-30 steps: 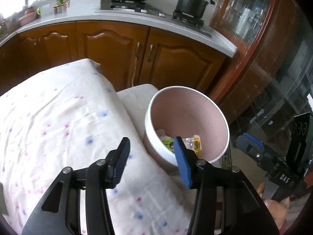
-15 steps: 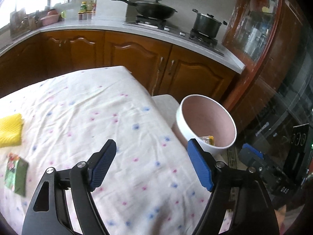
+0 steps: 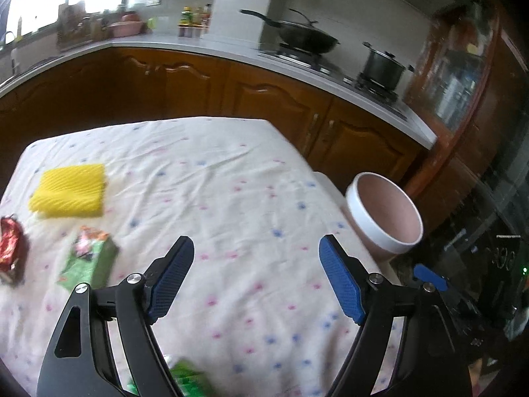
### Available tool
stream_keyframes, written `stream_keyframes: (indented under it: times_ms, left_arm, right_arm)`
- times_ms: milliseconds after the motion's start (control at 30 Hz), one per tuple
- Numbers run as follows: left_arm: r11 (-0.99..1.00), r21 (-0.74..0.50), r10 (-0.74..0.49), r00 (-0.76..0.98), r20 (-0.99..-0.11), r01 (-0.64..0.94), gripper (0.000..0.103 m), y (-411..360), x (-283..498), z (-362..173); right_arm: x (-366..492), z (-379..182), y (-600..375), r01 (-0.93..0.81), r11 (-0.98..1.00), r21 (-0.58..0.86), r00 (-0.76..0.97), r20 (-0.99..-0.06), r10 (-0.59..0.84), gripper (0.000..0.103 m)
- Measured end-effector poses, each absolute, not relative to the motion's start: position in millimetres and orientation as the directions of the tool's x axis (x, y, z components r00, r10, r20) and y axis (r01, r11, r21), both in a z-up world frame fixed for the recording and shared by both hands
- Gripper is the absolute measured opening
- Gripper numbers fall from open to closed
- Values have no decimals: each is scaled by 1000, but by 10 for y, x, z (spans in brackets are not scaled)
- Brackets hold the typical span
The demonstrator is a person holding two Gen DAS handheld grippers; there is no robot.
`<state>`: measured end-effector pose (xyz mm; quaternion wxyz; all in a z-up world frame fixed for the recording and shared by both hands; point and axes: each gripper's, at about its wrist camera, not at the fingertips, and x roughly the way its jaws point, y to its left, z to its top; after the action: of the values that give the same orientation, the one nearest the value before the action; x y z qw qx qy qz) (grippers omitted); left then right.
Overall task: Collect trash
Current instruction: 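Move both open tools back over the table trash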
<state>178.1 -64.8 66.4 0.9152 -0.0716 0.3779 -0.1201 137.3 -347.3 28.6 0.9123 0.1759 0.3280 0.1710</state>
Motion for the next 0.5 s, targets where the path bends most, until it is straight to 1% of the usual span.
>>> stream_keyframes:
  times_ms: [500]
  left_arm:
    - [981, -192, -139, 694, -707, 1, 80, 295, 1555, 459]
  right_arm:
    - [1247, 154, -2735, -334, 835, 437, 619, -566, 544, 102]
